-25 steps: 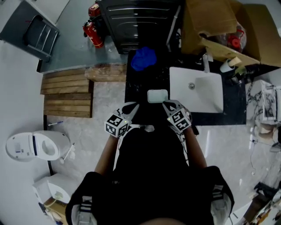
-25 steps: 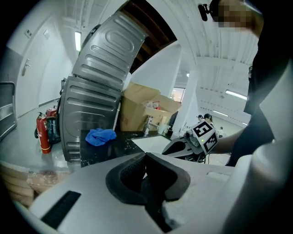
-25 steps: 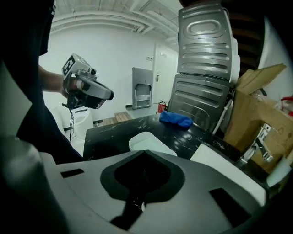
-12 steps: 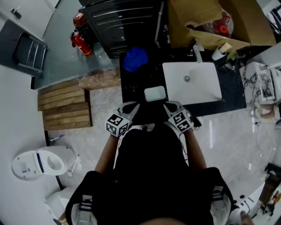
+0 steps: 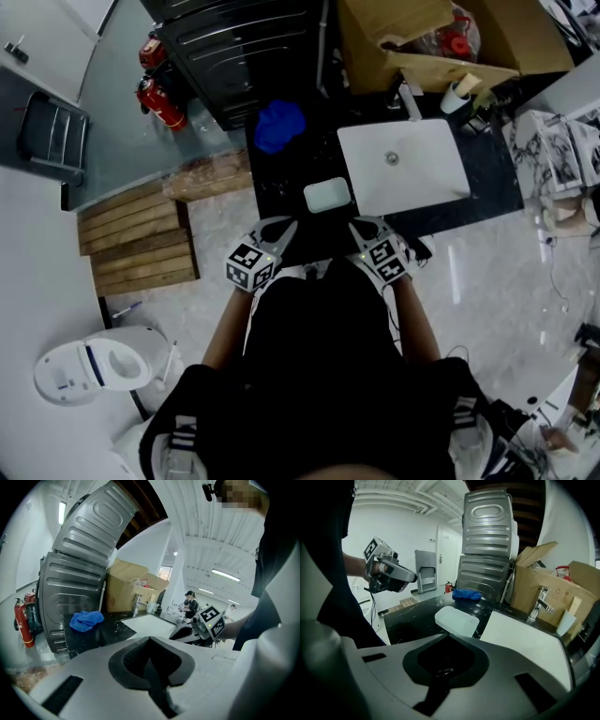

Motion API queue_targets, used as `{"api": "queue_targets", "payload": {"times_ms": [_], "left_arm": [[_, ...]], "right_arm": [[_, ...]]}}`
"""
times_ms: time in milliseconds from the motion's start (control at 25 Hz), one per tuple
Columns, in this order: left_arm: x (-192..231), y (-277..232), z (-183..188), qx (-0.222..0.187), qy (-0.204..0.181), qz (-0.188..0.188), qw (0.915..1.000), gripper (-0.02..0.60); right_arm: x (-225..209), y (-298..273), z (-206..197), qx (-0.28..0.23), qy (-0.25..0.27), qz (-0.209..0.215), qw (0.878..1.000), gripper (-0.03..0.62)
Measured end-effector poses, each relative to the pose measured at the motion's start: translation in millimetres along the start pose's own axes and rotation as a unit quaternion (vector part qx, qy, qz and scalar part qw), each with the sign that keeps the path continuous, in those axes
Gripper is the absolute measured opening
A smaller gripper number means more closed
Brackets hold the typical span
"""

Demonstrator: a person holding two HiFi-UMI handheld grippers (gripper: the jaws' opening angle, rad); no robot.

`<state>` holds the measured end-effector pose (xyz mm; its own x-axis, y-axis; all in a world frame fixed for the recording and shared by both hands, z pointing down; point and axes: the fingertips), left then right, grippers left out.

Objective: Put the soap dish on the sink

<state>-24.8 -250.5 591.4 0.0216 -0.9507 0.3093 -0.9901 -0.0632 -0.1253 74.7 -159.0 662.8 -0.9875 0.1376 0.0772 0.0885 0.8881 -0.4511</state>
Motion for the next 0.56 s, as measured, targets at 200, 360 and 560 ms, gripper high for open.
{"api": "queue_targets", "payload": {"times_ms": [200, 360, 560], "left_arm": [[2.1, 3.8, -5.4, 0.007, 0.001, -0.007, 1.0000, 0.000], [1.9, 2.9, -8.3, 0.012, 0.003, -0.014, 0.9998, 0.000], [3.3, -2.2, -5.8, 0.010, 0.001, -0.021, 0.9997, 0.000]], "right_arm": [[6.0, -1.8, -1.1, -0.001, -0.005, -0.010, 1.000, -0.006], [8.6, -0.4, -1.8, 0.000, -0.008, -0.014, 1.000, -0.006], [7.0, 2.0, -5.3, 0.005, -0.008, -0.021, 1.000, -0.006]]}}
Point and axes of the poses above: the fingertips, and each gripper's own axes: y backward along the fingers, x to its left, z out of its top, and after that the axes turned 14 degrees about -x, right-handed
